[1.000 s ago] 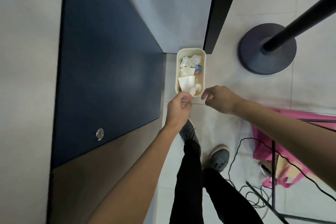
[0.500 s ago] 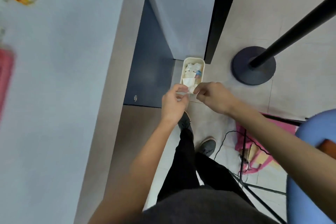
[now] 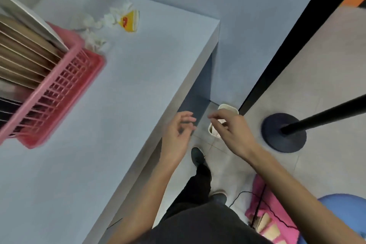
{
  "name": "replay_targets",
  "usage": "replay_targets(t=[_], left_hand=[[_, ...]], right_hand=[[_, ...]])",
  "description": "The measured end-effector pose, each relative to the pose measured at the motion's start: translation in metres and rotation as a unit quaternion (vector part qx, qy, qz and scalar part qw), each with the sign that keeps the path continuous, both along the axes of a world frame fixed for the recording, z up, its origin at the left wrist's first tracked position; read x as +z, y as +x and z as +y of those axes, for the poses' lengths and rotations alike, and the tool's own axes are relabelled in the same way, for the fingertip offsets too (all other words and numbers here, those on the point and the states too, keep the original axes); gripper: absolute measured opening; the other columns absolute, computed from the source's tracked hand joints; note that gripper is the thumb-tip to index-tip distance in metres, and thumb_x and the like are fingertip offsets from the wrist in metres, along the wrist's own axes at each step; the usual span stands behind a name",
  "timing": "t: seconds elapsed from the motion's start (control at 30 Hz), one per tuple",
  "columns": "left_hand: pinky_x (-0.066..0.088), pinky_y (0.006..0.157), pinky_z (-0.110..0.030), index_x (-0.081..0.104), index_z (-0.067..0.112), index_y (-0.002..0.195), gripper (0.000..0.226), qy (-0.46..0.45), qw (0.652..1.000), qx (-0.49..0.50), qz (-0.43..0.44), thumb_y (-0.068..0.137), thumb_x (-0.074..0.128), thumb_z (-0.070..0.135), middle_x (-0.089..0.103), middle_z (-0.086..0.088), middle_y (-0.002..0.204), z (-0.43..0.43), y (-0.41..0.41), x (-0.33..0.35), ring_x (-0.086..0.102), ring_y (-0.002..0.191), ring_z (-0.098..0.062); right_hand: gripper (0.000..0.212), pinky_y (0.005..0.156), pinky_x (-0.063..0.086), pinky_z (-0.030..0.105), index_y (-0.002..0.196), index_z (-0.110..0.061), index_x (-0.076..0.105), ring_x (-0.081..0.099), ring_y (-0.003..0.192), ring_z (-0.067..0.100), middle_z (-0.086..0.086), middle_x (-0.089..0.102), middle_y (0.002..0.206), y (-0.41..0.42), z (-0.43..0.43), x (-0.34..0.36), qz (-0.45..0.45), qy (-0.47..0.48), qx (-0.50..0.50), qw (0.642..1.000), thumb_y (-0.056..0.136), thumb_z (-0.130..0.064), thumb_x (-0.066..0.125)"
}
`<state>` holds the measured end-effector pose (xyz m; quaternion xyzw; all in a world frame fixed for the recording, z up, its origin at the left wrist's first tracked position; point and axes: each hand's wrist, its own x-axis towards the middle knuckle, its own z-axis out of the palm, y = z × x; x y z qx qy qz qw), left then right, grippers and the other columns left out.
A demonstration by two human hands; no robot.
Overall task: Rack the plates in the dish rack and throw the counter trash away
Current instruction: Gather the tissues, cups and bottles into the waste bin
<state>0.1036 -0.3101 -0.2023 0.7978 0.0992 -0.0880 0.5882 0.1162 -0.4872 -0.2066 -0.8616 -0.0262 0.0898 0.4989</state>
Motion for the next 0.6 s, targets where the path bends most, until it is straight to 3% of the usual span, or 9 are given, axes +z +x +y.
replay_targets(t=[0.1, 0.33, 0.47, 0.6], left_hand=[[0.057, 0.075, -0.038, 0.065, 0.025, 0.107, 0.025, -0.023, 0.998, 0.047, -0.022, 0.096, 0.053, 0.005, 0.071, 0.007, 0.101, 0.020, 0.028, 0.016, 0.070, 0.086, -0.015], [0.055, 0.070, -0.028, 0.064, 0.019, 0.106, 0.021, -0.021, 0.991, 0.120, -0.047, 0.097, 0.052, 0.005, 0.073, 0.006, 0.097, 0.069, 0.105, 0.036, 0.070, 0.082, -0.017], [0.053, 0.070, -0.025, 0.065, 0.019, 0.104, 0.023, 0.005, 0.990, 0.131, -0.050, 0.095, 0.053, 0.002, 0.073, 0.006, 0.097, 0.095, 0.151, 0.033, 0.069, 0.080, -0.014], [0.046, 0.080, -0.015, 0.066, 0.017, 0.109, 0.026, 0.094, 0.989, 0.091, -0.069, 0.089, 0.057, 0.002, 0.070, 0.008, 0.110, 0.120, 0.205, 0.024, 0.064, 0.090, -0.008]], right_hand=[[0.016, 0.079, 0.047, 0.014, 0.106, -0.018, 0.068, 0.060, 0.094, 0.004, -0.010, 0.065, 0.103, 0.043, 0.016, 0.019, -0.036, -0.002, 0.043, 0.998, 0.097, -0.015, 0.054], [0.023, 0.076, 0.046, 0.009, 0.116, -0.020, 0.065, 0.058, 0.099, 0.002, -0.009, 0.064, 0.111, 0.147, 0.066, 0.045, -0.049, -0.046, 0.113, 0.991, 0.098, -0.020, 0.050], [0.029, 0.094, 0.048, 0.028, 0.124, -0.017, 0.062, 0.056, 0.112, 0.012, -0.001, 0.062, 0.125, 0.201, 0.091, 0.049, -0.051, -0.093, 0.139, 0.985, 0.096, -0.018, 0.052], [0.038, 0.094, 0.042, 0.028, 0.132, -0.014, 0.056, 0.054, 0.117, 0.026, 0.005, 0.056, 0.131, 0.234, 0.106, 0.035, -0.015, -0.215, 0.189, 0.958, 0.095, -0.018, 0.049]])
